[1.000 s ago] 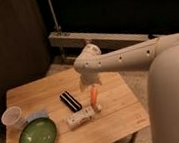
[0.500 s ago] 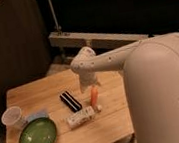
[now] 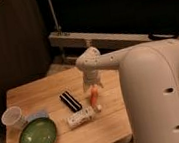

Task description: Place the pepper in the ceramic bowl

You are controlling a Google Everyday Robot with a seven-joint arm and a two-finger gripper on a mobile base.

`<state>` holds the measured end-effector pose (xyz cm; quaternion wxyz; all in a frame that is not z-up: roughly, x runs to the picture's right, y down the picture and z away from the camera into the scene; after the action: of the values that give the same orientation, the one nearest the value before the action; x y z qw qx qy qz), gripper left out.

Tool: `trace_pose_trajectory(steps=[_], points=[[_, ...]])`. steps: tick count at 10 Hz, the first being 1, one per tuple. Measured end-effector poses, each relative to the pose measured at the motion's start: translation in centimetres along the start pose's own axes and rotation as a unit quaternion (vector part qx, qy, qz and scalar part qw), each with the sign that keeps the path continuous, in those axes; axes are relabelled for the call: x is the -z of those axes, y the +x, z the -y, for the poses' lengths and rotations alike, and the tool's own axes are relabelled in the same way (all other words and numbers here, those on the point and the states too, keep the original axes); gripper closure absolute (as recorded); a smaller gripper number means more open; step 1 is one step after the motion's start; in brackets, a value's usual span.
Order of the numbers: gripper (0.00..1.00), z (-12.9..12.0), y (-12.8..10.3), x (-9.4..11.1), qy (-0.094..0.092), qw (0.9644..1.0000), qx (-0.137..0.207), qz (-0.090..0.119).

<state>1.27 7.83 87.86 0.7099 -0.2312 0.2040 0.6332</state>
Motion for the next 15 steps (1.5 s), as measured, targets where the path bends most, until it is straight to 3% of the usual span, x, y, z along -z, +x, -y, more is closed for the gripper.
trace_pose_trajectory(steps=[5, 12, 14, 15], points=[[0.34, 0.1, -0.8, -2.3, -0.013, 0.9998, -0.003, -0.011], [0.34, 0.8, -0.9, -4.5, -0.006, 0.9996, -0.003, -0.028], [0.42, 0.8, -0.6, -5.0, -0.009, 0.9994, -0.002, -0.033], [0.54, 0.6, -0.5, -5.3, -0.012, 0.9993, -0.001, -0.035]])
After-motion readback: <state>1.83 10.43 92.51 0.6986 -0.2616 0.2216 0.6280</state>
